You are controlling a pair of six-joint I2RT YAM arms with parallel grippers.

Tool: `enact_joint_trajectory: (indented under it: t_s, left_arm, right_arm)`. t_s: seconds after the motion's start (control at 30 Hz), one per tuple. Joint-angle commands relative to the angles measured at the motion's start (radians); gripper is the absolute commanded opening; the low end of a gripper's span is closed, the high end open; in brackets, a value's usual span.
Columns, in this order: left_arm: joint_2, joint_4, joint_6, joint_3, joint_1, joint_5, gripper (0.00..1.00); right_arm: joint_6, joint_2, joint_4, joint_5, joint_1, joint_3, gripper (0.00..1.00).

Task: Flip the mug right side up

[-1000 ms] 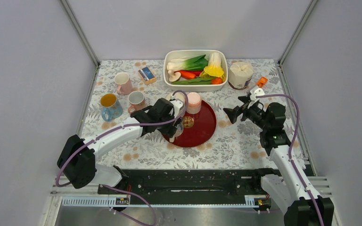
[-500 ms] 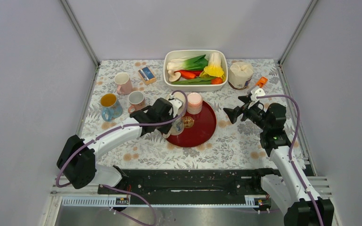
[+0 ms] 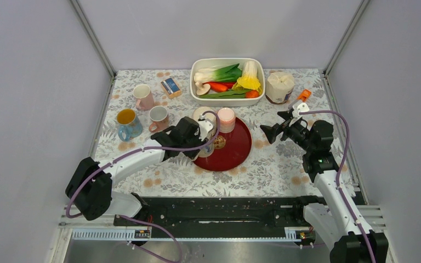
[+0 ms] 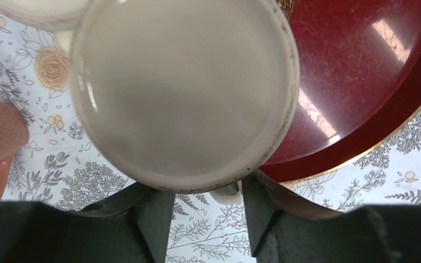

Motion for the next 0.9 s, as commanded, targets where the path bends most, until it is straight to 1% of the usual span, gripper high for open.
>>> enact_joint_trajectory:
  t_s: [0.0, 0.17, 0.37, 0.5, 0.53, 0.7, 0.73, 0.87]
  left_arm:
    - [-0.016, 0.085, 0.040, -0.006, 0.006, 0.056, 0.45]
    - [-0.015, 0.121, 0.052, -0.018, 0.010, 0.045, 0.38]
    - [0.009, 0.113, 0.037, -0.015, 0.016, 0.052, 0.42]
    - [0.018, 0.124, 0.035, -0.015, 0.018, 0.048, 0.38]
    - [0.021, 0.127, 0.036, -0.015, 0.019, 0.048, 0.34]
    - [0.028, 0.120, 0.040, -0.004, 0.024, 0.052, 0.03]
    - [0.030, 0.115, 0.041, 0.001, 0.026, 0.054, 0.00]
    - [0.007, 0.108, 0.052, 0.020, 0.029, 0.055, 0.00]
  right_arm:
    - [0.007, -0.014, 0.040, -0.022, -0.011, -0.001, 0.99]
    - [0.007, -0.015, 0.040, -0.025, -0.012, -0.001, 0.99]
    - [0.010, -0.018, 0.042, -0.028, -0.014, -0.001, 0.99]
    - [0.011, -0.021, 0.041, -0.030, -0.015, -0.001, 0.99]
    - [0.011, -0.021, 0.042, -0.031, -0.015, -0.002, 0.99]
    - [0.012, -0.023, 0.044, -0.034, -0.017, -0.001, 0.99]
    - [0.013, -0.023, 0.044, -0.034, -0.017, -0.001, 0.99]
    - [0.015, -0.025, 0.043, -0.036, -0.018, -0.002, 1.00]
